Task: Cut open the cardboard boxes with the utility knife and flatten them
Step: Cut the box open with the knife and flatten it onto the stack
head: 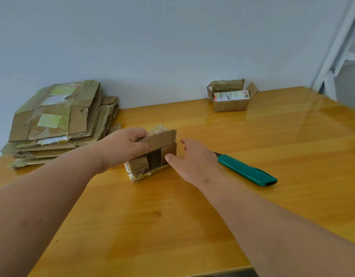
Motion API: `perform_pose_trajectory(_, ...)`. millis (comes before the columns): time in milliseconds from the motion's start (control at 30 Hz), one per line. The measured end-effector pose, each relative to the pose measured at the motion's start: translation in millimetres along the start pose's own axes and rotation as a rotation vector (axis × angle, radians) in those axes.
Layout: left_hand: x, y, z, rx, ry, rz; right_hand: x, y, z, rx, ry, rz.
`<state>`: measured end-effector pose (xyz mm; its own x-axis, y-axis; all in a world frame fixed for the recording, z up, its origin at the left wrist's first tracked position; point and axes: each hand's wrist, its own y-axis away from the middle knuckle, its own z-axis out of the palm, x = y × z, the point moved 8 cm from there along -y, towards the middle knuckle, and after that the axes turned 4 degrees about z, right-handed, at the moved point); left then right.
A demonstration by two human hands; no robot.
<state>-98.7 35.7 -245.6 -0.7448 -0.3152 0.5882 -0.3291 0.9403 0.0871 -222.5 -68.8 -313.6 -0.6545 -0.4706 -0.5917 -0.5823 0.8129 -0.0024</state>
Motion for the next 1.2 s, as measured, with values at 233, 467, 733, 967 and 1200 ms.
perform_pose_trajectory(233,-3.1,-5.1,-1.4,-0.004,-0.032,0.009,-21.2,-4.0,6.4,0.101,-0.108,0.009)
perform_pose_trajectory(467,-9.8,0.0,-9.6,0.18,-0.11,0.047,3.2,-9.3,-0.2,0.006,-0.479,0.085)
perform_pose_trajectory(733,-37.3,15.5,-17.1,0.494,-0.401,-0.049,11.8,-2.7,2.6,-0.14,-0.849,0.277)
perform_pose_trajectory(967,-50.3,13.9,-1.4,0.469,-0.468,-0.156,15.2,0.5,18.1,-0.249,-1.147,0.386)
perform_pose_trajectory(1200,-52.9,11.9,6.8,0.235,-0.348,-0.021,20.8,3.0,10.7,-0.348,-1.157,0.372)
